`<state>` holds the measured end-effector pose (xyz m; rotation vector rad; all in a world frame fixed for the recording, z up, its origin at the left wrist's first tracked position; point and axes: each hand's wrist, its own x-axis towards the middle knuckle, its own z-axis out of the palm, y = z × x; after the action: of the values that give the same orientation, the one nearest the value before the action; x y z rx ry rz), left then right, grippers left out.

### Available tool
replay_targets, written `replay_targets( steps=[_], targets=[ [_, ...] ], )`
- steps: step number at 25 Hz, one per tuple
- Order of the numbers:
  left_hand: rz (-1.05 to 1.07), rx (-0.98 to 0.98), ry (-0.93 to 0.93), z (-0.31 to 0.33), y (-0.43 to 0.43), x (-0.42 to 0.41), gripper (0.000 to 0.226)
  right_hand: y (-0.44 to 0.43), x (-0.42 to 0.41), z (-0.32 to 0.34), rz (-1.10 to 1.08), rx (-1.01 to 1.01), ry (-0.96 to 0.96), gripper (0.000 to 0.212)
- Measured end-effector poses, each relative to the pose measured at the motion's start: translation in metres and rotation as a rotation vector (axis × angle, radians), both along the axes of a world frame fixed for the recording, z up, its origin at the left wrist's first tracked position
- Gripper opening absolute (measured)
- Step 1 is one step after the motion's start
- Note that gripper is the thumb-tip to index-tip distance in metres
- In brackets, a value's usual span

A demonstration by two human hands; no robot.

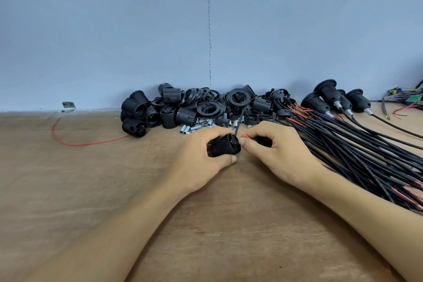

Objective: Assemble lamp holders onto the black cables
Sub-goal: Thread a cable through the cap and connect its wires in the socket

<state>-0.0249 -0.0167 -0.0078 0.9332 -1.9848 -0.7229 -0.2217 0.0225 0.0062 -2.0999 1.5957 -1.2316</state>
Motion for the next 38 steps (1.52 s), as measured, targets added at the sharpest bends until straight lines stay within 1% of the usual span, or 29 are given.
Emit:
replay_targets(
  steps=[3, 7, 12, 20, 24, 29, 34, 38],
  targets=[
    [0.000, 0.026, 0.001, -0.001, 0.000, -0.001, 0.048, 0.000, 0.000, -0.001, -0.032, -0.026, -0.015, 0.004],
    [0.034, 0.014, -0.024, -0.002, -0.001, -0.001, 0.049, -0.001, 0.001, -0.002, -0.059, -0.008, -0.046, 0.004],
    [0.021, -0.016, -0.049, -0.001, 0.000, -0.001, 0.046, 0.000, 0.001, 0.000, -0.038, 0.039, -0.008, 0.006],
    [0.012, -0.038, -0.057, -0.001, 0.001, -0.003, 0.045, 0.001, 0.006, 0.000, -0.076, -0.007, 0.048, 0.010],
    [0.036, -0.011, -0.054, -0.003, -0.005, -0.002, 0.049, 0.002, 0.009, -0.003, -0.107, -0.013, -0.017, 0.007],
    [0.076, -0.067, -0.088, -0.004, -0.005, -0.003, 0.048, -0.003, 0.002, -0.005, -0.103, 0.093, -0.159, 0.007],
    [0.064, -0.068, -0.084, -0.004, -0.006, -0.001, 0.049, -0.004, 0.000, -0.003, -0.050, 0.099, 0.020, 0.009],
    [0.055, -0.003, -0.052, -0.005, -0.007, -0.001, 0.055, -0.003, -0.001, -0.001, -0.029, 0.101, 0.083, 0.016]
  ],
)
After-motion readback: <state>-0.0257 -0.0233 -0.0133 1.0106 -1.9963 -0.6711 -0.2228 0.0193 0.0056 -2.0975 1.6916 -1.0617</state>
